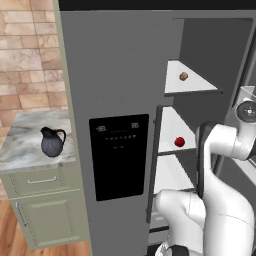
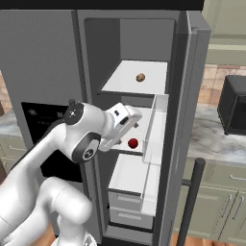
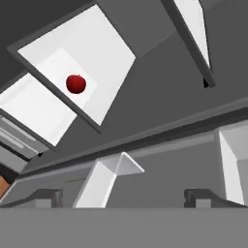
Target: Move the apple and apricot from the top shelf to the second highest shelf to make space. Then, place the pitcher from the counter on the cleared top shelf.
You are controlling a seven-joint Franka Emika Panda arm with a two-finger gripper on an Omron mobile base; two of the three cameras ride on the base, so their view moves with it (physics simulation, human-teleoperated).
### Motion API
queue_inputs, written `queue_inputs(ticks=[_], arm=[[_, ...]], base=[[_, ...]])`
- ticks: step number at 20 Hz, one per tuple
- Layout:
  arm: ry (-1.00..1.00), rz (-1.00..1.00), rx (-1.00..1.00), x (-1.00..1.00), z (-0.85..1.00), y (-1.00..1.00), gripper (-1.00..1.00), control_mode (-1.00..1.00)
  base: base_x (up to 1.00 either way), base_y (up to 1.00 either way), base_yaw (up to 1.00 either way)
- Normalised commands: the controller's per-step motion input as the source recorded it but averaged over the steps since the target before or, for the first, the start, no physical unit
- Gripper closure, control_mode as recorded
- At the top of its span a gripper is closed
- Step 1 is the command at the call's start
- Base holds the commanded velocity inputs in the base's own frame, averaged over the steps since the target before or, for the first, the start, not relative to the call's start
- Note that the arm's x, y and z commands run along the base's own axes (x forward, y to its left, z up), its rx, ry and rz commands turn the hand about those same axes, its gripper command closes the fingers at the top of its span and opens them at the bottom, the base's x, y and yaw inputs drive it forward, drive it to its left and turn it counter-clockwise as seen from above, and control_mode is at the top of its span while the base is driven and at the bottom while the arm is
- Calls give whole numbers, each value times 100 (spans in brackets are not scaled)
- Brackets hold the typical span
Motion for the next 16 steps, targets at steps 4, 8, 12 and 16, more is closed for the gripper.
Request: queue_inputs(ticks=[4,8,12,16], arm=[[-11,1,1,-14,21,32,-100,-100],[-26,-8,13,-2,26,3,-100,-100],[-24,-19,29,0,29,0,-100,-100],[-11,-16,41,-9,44,3,-100,-100]], base=[[0,0,0],[0,0,0],[0,0,0],[0,0,0]])
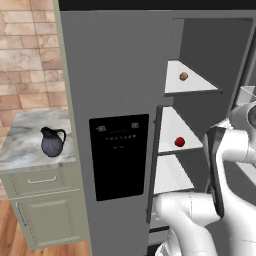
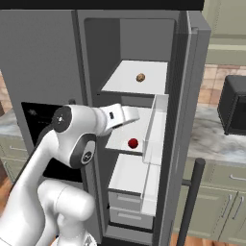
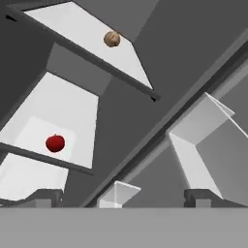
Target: Move the apple and apricot from the top shelf to the second highest shelf to make space. Then, place the pitcher from the counter on the cleared top shelf.
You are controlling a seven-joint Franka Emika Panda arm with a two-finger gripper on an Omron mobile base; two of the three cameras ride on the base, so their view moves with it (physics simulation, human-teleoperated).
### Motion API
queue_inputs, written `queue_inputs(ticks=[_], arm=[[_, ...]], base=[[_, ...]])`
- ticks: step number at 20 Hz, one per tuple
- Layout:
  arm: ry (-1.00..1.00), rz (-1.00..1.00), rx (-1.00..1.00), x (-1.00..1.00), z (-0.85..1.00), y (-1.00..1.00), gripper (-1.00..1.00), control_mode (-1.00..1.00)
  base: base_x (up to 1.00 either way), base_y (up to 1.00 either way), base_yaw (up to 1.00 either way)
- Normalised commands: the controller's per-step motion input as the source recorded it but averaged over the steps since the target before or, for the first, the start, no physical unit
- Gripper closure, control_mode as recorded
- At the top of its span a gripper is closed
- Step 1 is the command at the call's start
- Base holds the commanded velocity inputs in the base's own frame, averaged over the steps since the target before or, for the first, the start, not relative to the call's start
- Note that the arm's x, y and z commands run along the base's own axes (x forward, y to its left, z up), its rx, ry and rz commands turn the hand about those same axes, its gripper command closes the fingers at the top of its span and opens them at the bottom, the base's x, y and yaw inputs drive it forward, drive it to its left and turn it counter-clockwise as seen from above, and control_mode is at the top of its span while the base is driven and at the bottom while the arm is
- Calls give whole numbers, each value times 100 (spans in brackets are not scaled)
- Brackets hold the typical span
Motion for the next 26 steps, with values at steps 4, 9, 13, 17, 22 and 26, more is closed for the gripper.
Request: queue_inputs(ticks=[4,9,13,17,22,26], arm=[[0,-11,44,-20,50,23,-100,-100],[0,-1,49,-36,38,7,-100,-100],[0,0,37,-41,15,32,-100,-100],[0,2,27,-27,4,44,-100,-100],[-5,0,9,3,24,40,-100,-100],[-3,-5,-2,23,28,0,-100,-100]], base=[[0,0,0],[0,0,0],[0,0,0],[0,0,0],[0,0,0],[0,0,0]])
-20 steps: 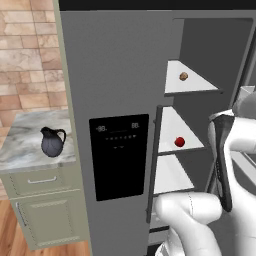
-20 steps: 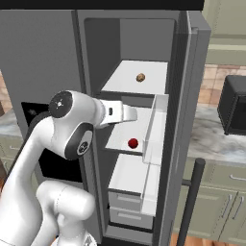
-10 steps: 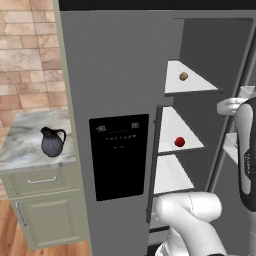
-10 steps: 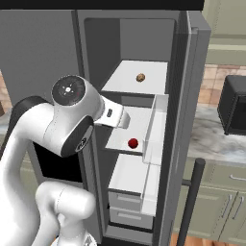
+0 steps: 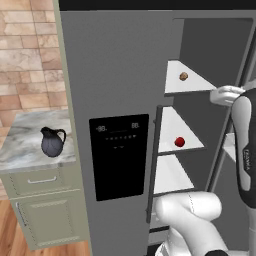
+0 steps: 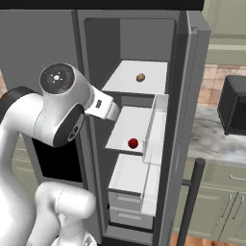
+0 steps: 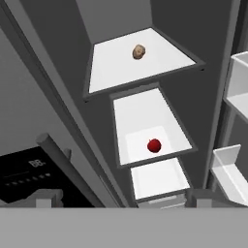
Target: Move the apple and apricot from the top shelf to the second highest shelf to make space. Then, place the pitcher from the counter on the cleared top shelf.
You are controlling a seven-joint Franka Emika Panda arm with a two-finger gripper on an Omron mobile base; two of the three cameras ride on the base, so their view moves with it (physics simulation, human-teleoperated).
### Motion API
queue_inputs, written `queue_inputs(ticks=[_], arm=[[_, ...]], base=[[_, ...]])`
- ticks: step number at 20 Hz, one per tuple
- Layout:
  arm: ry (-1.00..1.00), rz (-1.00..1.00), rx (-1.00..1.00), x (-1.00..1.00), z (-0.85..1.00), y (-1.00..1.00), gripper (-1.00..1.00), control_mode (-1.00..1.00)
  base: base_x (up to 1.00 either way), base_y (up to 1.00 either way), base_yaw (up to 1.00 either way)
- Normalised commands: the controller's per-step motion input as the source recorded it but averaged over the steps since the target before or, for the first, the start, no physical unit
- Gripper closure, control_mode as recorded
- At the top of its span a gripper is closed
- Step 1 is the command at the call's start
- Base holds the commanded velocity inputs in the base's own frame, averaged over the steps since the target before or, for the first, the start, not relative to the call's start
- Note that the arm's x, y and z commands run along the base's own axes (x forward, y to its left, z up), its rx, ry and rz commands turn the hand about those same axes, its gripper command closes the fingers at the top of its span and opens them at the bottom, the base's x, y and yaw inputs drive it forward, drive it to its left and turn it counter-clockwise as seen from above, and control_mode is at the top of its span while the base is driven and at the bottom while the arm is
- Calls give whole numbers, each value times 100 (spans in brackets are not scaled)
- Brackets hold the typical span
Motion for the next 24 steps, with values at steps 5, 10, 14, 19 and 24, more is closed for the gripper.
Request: queue_inputs(ticks=[5,10,14,19,24], arm=[[-4,0,-5,24,16,-6,-100,-100],[0,1,-1,39,5,-18,-100,-100],[7,10,0,57,-1,-24,-100,-100],[9,6,0,63,-2,-10,-100,-100],[8,5,-3,65,0,0,-100,-100]], base=[[0,0,0],[0,0,0],[0,0,0],[0,0,0],[0,0,0]])
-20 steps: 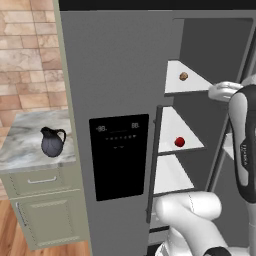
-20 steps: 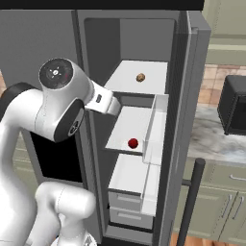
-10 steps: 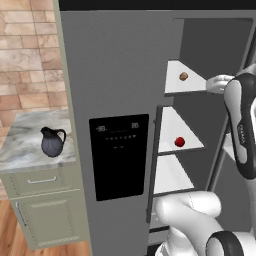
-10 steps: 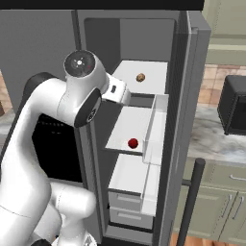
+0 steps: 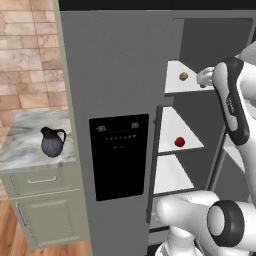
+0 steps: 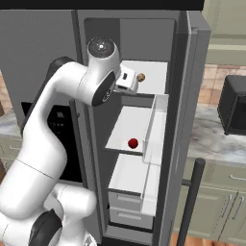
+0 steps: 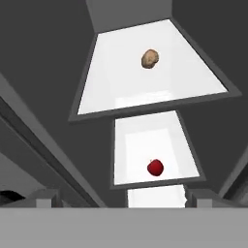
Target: Move the apple and apricot from the top shelf to the second highest shelf to make space. Then, place the pitcher from the counter on the cleared top shelf.
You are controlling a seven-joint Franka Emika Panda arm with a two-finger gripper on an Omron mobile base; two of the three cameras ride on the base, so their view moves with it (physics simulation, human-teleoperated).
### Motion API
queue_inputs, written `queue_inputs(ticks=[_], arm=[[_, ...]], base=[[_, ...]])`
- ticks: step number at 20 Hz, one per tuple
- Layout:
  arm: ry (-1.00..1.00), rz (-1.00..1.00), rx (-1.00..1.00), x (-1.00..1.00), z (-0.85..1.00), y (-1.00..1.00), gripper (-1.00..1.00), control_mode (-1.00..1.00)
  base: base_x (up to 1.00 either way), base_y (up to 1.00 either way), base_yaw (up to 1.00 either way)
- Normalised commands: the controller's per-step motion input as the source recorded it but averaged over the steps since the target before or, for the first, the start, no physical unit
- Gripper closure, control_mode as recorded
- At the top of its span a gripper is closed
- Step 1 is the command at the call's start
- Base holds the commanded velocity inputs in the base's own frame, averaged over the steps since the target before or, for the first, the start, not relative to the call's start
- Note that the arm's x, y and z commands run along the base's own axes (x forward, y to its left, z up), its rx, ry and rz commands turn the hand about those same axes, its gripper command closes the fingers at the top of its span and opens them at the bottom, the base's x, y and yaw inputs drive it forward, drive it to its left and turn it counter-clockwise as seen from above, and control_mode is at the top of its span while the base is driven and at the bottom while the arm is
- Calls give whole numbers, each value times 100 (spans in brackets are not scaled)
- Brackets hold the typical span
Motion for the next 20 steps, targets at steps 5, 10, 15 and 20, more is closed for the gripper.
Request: queue_inputs(ticks=[5,10,15,20], arm=[[7,8,-2,62,-4,-2,-100,-100],[-2,7,0,42,-17,-6,-100,-100],[-15,11,0,30,-30,-1,-100,-100],[-3,8,0,38,-31,-6,-100,-100]], base=[[0,0,0],[0,0,0],[0,0,0],[0,0,0]])
